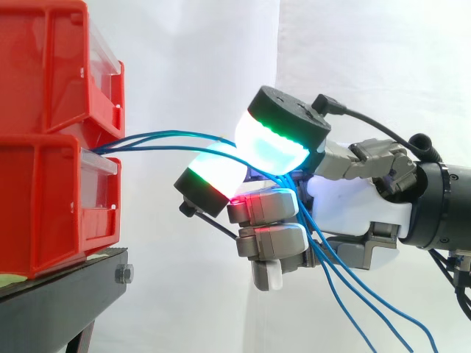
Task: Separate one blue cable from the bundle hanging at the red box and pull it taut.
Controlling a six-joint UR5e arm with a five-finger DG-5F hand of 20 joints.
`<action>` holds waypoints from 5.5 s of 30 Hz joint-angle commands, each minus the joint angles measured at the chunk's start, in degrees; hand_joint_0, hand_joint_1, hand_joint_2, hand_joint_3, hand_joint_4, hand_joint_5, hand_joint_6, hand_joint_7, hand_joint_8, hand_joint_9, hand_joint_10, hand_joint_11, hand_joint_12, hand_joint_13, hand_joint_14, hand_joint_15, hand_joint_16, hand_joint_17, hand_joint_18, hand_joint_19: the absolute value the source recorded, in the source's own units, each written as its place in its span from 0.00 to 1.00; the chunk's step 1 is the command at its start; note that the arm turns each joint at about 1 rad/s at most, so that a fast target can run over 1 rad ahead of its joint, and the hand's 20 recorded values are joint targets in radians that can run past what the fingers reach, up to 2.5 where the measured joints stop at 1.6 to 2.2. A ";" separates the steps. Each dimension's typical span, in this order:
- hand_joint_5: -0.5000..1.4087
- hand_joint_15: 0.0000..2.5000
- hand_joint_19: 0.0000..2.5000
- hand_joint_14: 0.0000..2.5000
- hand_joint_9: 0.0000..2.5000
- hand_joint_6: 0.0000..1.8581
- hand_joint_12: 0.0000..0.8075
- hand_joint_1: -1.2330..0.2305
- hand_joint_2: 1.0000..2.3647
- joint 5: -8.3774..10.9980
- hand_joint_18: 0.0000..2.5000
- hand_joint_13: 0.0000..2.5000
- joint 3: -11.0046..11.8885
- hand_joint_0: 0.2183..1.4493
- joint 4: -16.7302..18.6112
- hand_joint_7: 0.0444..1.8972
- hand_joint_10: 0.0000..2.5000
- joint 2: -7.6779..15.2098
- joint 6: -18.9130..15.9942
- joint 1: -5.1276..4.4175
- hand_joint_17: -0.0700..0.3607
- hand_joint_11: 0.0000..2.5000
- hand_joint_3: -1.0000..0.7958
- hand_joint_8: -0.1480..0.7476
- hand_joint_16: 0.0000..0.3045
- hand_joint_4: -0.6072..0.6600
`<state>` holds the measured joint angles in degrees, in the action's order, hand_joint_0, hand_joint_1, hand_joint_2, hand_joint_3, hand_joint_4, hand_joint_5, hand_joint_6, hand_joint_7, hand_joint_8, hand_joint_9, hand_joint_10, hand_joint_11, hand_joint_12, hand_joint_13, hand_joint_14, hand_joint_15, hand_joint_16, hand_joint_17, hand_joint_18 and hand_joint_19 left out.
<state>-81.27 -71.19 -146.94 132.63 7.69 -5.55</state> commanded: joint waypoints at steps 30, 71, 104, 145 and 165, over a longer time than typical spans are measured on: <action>0.16 0.70 0.35 0.00 0.42 0.47 0.47 0.27 0.01 -0.20 0.37 0.45 0.00 0.35 0.43 0.60 0.00 -0.09 0.13 0.19 0.42 0.72 0.45 0.49 0.16 0.53; 0.16 0.69 0.34 0.00 0.43 0.46 0.46 0.31 0.01 1.12 0.38 0.46 -0.97 0.36 0.87 0.60 0.00 0.09 -0.22 -0.69 0.42 0.71 0.39 0.50 0.16 0.56; 0.15 0.69 0.36 0.00 0.38 0.47 0.47 0.24 0.02 -2.22 0.33 0.43 -0.97 0.51 -4.41 0.59 0.00 0.26 -1.80 -0.08 0.41 0.68 0.51 0.48 0.16 0.51; 0.15 0.62 0.32 0.01 0.35 0.46 0.50 0.21 0.01 -3.10 0.36 0.40 -0.97 0.43 -10.73 0.61 0.00 -4.04 0.66 1.15 0.43 0.66 0.38 0.50 0.17 0.53; 0.17 0.58 0.34 0.01 0.34 0.42 0.51 0.47 0.00 -1.96 0.35 0.40 0.00 0.26 -7.31 0.58 0.00 -3.95 -0.04 1.24 0.44 0.62 0.28 0.53 0.17 0.59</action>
<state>-83.62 -71.61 -154.42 128.61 7.68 -4.31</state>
